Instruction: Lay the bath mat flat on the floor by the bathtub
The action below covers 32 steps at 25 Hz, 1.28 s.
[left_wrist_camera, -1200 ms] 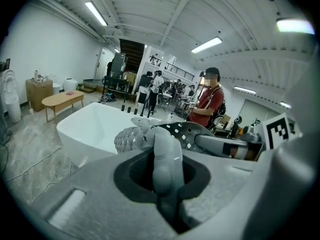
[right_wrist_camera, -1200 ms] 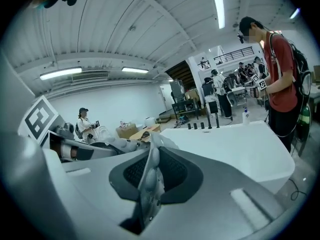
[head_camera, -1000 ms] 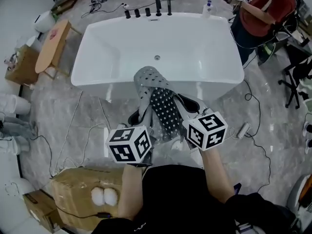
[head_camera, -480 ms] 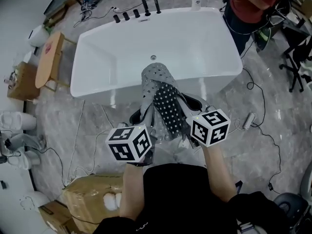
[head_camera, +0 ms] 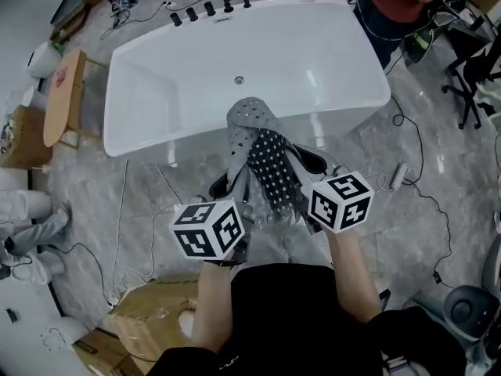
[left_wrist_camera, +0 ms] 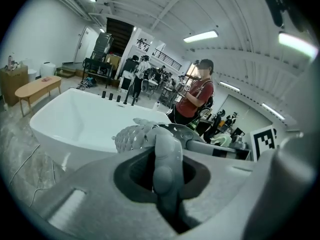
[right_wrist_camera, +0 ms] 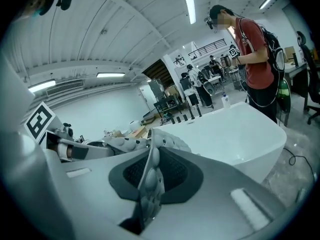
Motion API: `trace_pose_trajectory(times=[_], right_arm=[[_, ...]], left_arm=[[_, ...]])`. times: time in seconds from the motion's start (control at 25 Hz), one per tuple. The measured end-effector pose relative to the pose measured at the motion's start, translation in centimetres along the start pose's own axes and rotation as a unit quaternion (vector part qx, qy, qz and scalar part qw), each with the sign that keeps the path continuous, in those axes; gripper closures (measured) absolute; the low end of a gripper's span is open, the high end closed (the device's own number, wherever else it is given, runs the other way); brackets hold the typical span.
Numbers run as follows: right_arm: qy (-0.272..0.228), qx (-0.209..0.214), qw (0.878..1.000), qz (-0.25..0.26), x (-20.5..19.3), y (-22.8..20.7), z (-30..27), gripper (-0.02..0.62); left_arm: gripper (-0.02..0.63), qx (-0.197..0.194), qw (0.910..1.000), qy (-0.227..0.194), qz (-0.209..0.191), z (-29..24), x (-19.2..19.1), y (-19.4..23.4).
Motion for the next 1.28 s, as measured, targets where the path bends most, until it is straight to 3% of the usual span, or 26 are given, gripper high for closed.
trace_pose_trajectory(times=[0.44, 1.0, 1.28], right_arm=[[0.011, -0.015, 0.998, -0.054, -1.9, 5.9, -8.7, 0.572], [0.023, -0.072, 0.992, -0.104, -7.0, 4.5, -13.6, 0.572], [0.044, -0.067, 0.991, -0.108, -9.6, 1.8, -15.3, 0.572]], left_arm=[[0.571, 0.0, 0.9979, 0.064, -0.01, 0.0, -0.3, 10.5], [0.572, -0.013, 0.993, 0.117, -0.012, -4.1, -4.7, 16.8], [0.574, -0.003, 0.9904, 0.137, -0.016, -8.0, -6.4, 17.5]])
Point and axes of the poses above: the fingertips, and each gripper's own axes: z backward along the fingers, y to its left, x out of its top, the point moved 4 cm from there along z, backward along the fingers, and after that the axes turned 15 degrees about y, right-handed, at the moved point
